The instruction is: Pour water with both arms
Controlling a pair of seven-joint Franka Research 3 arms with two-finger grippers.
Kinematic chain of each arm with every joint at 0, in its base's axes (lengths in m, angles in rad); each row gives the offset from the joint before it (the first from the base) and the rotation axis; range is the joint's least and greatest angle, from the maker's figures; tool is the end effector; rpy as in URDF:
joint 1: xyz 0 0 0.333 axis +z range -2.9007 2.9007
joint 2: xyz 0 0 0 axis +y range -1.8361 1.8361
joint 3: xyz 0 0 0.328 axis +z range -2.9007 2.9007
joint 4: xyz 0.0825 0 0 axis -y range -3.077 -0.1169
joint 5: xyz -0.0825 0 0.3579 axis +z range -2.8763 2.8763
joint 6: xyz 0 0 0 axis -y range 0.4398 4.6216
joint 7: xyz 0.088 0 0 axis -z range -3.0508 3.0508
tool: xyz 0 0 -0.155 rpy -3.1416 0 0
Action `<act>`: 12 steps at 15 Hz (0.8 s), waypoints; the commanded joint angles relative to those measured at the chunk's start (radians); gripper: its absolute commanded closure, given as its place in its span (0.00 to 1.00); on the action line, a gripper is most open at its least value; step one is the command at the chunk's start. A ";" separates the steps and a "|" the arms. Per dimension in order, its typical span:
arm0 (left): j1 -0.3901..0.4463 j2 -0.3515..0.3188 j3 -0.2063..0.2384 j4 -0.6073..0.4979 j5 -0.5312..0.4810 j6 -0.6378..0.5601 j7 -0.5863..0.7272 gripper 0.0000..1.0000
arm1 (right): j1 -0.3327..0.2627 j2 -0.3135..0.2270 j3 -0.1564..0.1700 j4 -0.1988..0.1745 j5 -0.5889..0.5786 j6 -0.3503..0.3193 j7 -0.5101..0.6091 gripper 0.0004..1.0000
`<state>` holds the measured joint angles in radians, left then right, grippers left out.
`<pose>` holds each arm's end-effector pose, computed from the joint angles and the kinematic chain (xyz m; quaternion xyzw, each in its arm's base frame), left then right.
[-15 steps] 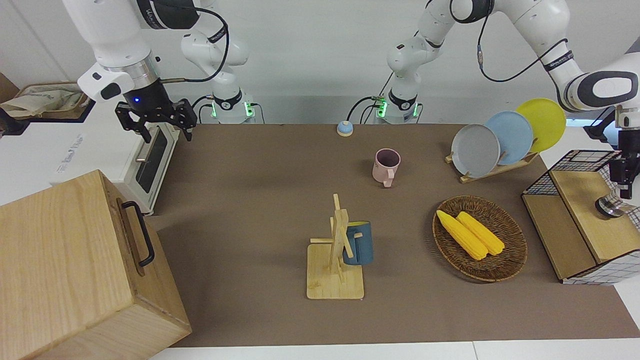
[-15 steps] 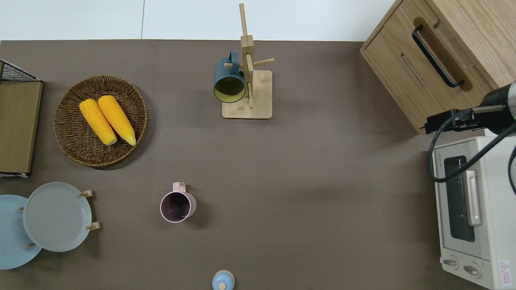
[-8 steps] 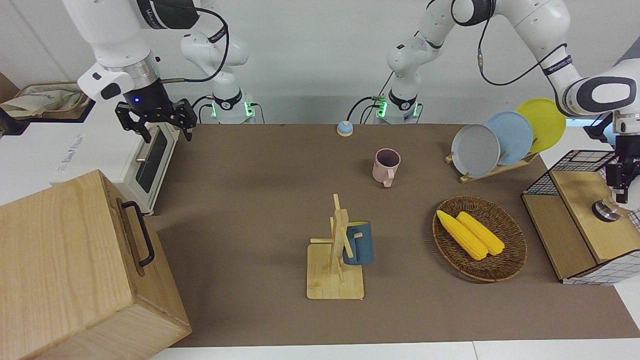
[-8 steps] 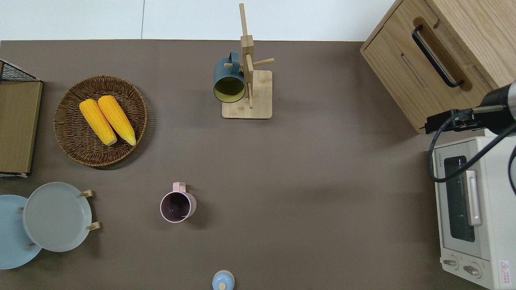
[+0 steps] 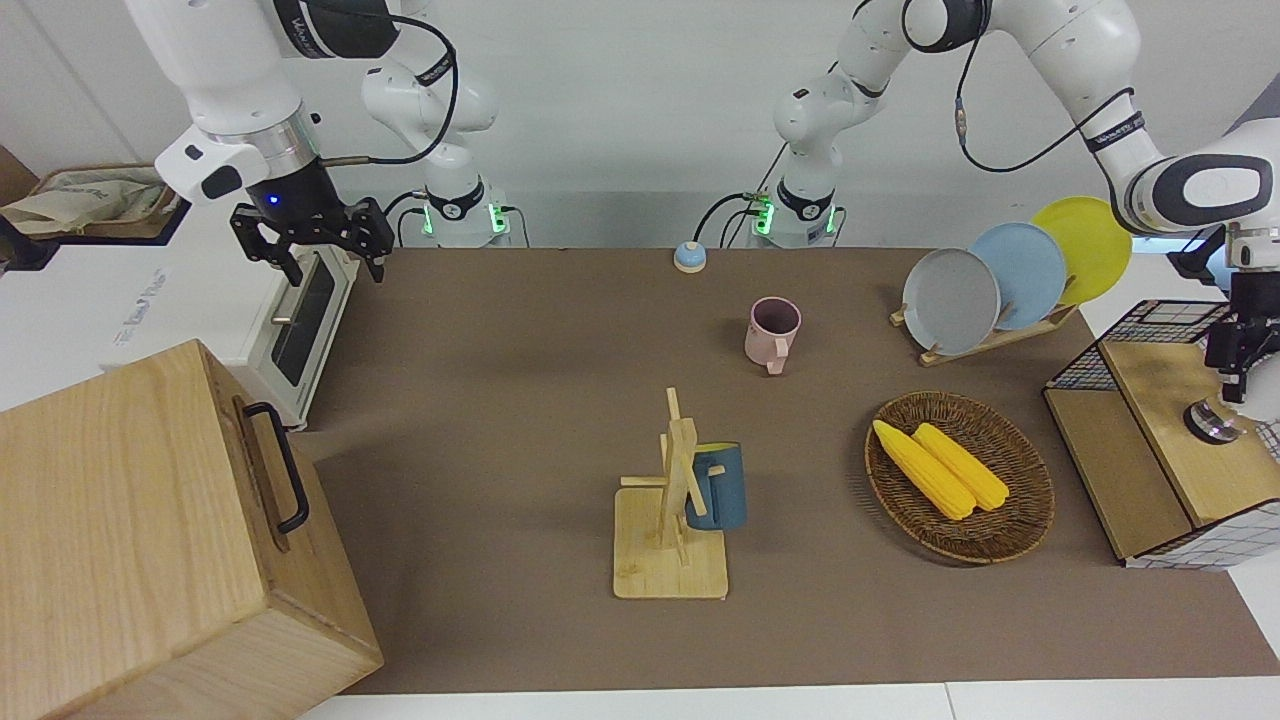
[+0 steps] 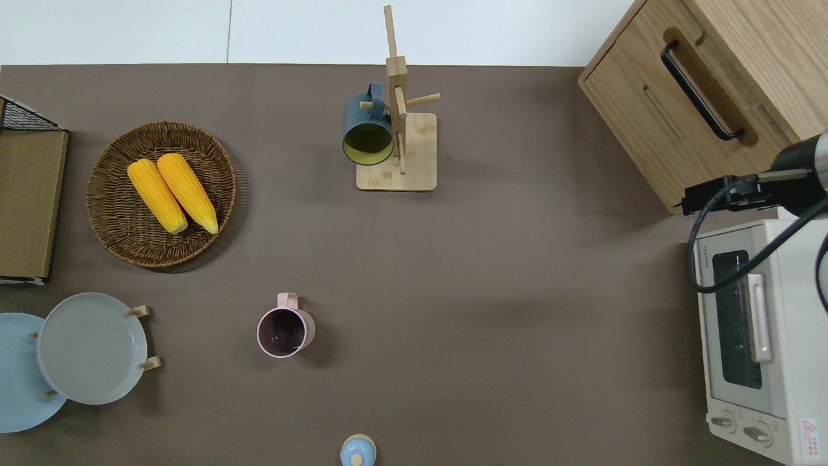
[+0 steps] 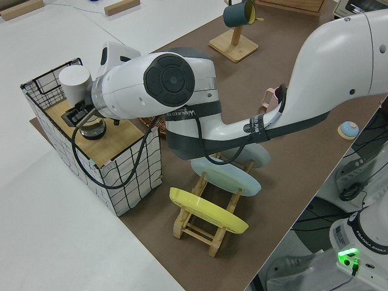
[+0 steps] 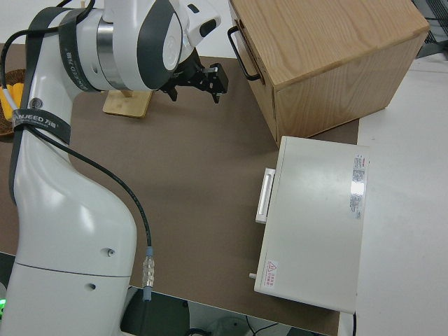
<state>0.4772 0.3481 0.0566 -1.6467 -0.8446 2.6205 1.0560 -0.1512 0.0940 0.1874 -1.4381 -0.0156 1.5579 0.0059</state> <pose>0.6156 0.3573 0.4676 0.9116 0.0371 0.4093 0.0050 0.5588 0.0127 0.5963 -0.9998 -0.0144 -0.0137 0.0012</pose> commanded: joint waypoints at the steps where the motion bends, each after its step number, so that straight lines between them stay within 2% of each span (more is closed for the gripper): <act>1: 0.003 0.020 0.002 0.036 0.011 0.007 0.016 0.00 | -0.010 -0.008 0.006 -0.004 0.020 0.008 -0.012 0.01; 4: 0.003 0.011 0.011 0.036 0.073 -0.002 -0.063 0.00 | -0.010 -0.008 0.006 -0.004 0.020 0.008 -0.012 0.01; 7: 0.001 -0.003 0.009 0.036 0.215 -0.008 -0.229 0.00 | -0.010 -0.008 0.006 -0.004 0.020 0.008 -0.012 0.01; 10: 0.001 -0.024 0.011 0.051 0.385 -0.107 -0.396 0.00 | -0.010 -0.008 0.006 -0.004 0.020 0.008 -0.012 0.01; 12: 0.003 -0.034 0.012 0.080 0.444 -0.186 -0.451 0.00 | -0.010 -0.008 0.006 -0.004 0.020 0.008 -0.012 0.01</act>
<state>0.4771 0.3376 0.0640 -1.6039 -0.5001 2.5504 0.7069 -0.1512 0.0940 0.1875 -1.4381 -0.0156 1.5579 0.0059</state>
